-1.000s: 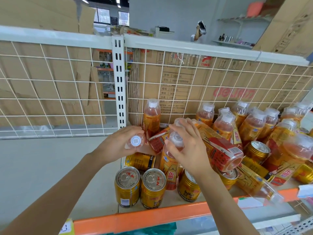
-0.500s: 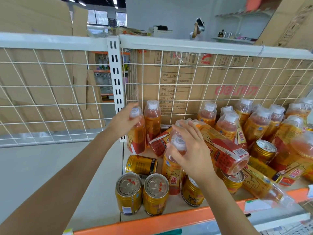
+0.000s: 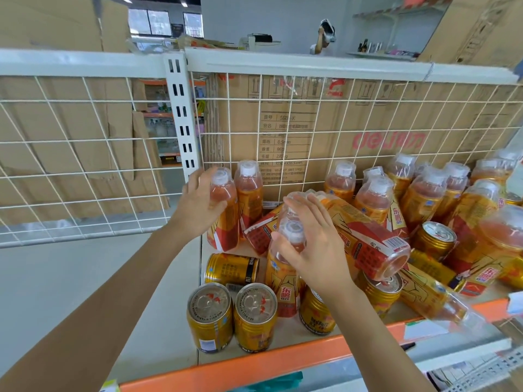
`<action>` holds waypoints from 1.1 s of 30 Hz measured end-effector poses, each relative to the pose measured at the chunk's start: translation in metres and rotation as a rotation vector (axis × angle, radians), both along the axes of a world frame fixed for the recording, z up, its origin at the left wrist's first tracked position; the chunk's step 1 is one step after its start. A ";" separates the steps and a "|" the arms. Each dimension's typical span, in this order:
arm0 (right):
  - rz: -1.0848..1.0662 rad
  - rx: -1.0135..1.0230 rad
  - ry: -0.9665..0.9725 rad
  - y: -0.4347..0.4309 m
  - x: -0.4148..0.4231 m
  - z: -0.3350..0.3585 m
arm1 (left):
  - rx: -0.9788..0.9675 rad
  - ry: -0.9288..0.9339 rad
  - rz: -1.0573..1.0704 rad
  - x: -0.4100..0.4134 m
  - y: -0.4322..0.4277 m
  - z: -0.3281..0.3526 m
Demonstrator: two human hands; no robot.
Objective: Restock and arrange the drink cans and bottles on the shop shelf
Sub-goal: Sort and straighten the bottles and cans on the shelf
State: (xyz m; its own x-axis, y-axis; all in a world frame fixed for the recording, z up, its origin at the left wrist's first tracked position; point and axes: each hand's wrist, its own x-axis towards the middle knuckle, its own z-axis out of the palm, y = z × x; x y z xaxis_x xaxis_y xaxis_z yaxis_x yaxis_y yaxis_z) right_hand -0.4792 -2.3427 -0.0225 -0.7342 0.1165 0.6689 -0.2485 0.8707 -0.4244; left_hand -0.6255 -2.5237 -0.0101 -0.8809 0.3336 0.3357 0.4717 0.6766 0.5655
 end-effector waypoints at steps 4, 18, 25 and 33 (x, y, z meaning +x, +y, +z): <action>0.039 -0.064 0.027 -0.001 -0.001 -0.002 | 0.045 0.328 -0.231 0.030 -0.015 -0.006; 0.057 -0.132 0.002 -0.002 -0.001 -0.005 | -0.359 -0.468 -0.552 0.031 -0.007 -0.050; 0.062 -0.153 -0.024 -0.002 0.000 -0.005 | -0.328 -0.394 -0.434 0.030 -0.017 -0.069; 0.063 -0.159 -0.088 -0.001 0.002 -0.003 | 0.006 -0.220 -0.346 0.035 -0.045 -0.073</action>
State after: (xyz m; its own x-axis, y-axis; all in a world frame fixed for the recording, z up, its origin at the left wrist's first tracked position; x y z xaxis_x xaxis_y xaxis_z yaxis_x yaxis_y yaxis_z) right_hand -0.4774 -2.3442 -0.0257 -0.7984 0.1674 0.5784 -0.2563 0.7747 -0.5780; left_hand -0.5905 -2.5684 -0.0835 -0.7682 0.6213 0.1545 0.5382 0.4959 0.6815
